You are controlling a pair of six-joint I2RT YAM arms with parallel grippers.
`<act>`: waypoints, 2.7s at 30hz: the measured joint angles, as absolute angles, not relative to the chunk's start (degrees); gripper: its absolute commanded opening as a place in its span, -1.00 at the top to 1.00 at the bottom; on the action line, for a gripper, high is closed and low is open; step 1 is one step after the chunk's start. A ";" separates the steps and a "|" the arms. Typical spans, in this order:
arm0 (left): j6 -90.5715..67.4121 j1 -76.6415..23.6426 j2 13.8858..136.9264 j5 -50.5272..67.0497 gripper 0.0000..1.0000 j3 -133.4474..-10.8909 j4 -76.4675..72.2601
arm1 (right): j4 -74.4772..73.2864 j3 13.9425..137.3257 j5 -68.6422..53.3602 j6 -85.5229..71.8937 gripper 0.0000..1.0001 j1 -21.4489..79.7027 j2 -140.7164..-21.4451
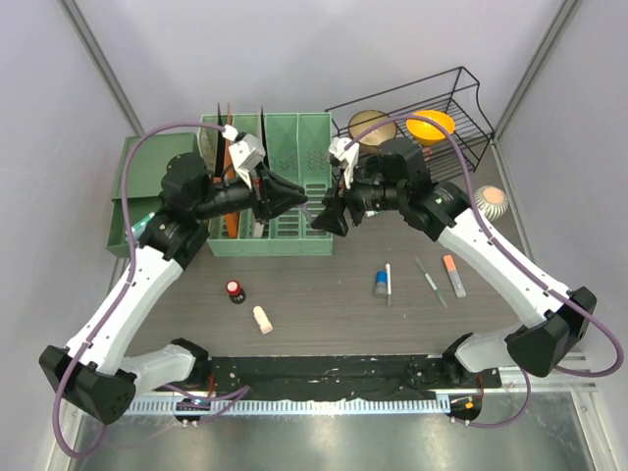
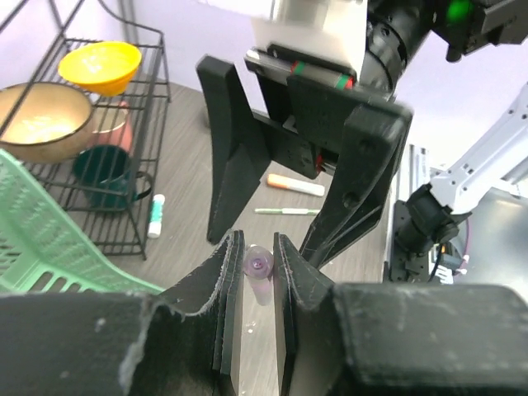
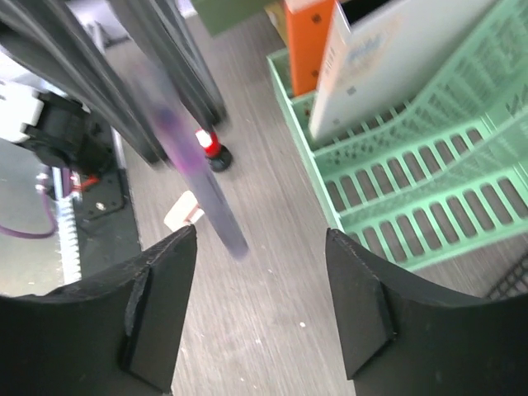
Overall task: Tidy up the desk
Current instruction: Place the stationery in the drawer.
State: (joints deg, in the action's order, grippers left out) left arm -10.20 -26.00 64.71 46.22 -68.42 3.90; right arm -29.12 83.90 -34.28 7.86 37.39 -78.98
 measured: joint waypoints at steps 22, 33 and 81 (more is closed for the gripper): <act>17.39 -7.38 59.68 26.81 1.00 -95.11 43.68 | -32.47 74.08 -21.45 14.94 -0.43 36.42 -71.33; 36.67 8.58 66.78 18.02 1.00 -101.23 58.15 | -33.15 72.40 -20.29 15.84 -0.43 35.79 -71.26; 59.20 12.51 84.03 11.97 0.39 -86.50 53.17 | -38.61 70.17 -8.88 16.86 -0.43 30.85 -73.54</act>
State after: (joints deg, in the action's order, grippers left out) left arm 59.20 12.51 84.03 11.97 -86.50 53.17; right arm -38.61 70.17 -8.88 16.86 30.85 -73.54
